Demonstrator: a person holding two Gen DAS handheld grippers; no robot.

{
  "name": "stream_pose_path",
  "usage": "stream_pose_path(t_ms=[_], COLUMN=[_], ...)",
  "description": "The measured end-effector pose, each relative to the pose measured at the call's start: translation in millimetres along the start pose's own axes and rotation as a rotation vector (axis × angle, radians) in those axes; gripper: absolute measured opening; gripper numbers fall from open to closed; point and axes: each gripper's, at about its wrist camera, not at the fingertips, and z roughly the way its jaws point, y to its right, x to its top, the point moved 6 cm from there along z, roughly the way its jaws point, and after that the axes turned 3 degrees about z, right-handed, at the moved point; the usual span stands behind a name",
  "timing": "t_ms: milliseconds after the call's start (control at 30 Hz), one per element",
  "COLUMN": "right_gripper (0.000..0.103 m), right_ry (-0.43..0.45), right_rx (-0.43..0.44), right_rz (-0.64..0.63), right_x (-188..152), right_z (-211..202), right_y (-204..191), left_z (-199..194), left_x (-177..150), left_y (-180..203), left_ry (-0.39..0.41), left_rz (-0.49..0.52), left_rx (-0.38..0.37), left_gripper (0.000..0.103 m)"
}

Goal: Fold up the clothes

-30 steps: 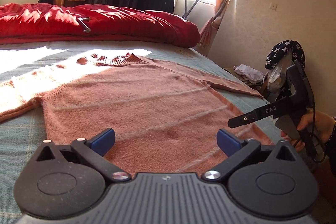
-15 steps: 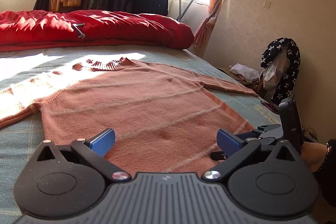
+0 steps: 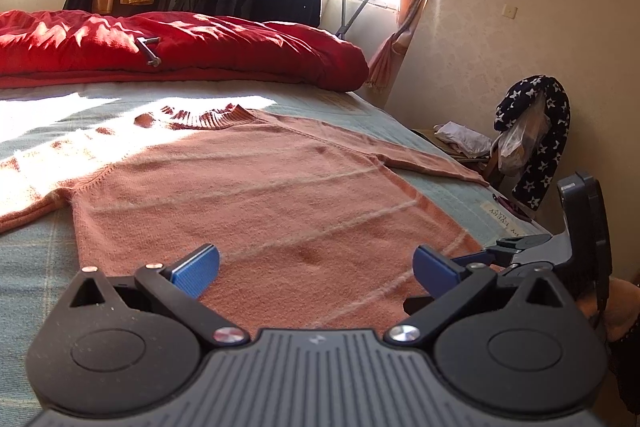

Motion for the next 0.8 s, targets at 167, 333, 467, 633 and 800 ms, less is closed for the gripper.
stream_pose_path(t_ms=[167, 333, 467, 633, 800], right_gripper=[0.103, 0.103, 0.103, 0.103, 0.103], right_ry=[-0.056, -0.043, 0.003, -0.03, -0.038], right_rx=[-0.005, -0.029, 0.004, 0.074, 0.092], right_rz=[-0.071, -0.117, -0.224, -0.362, -0.338], right_x=[-19.0, -25.0, -20.0, -29.2, -41.2], right_z=[7.8, -2.4, -14.0, -4.0, -1.5], right_y=[-16.4, -24.8, -54.9, -97.5, -97.0], left_z=[0.2, -3.4, -8.3, -10.1, -8.4], left_x=[-0.3, 0.8, 3.1, 4.1, 4.0], left_y=[-6.7, -6.8, -7.3, -5.9, -7.2], left_ry=[-0.004, 0.006, 0.018, 0.024, 0.022], left_rz=[-0.022, -0.023, -0.027, -0.024, -0.029], left_rx=[0.02, 0.016, 0.015, 0.01, 0.009], left_gripper=[0.102, 0.102, 0.102, 0.102, 0.102])
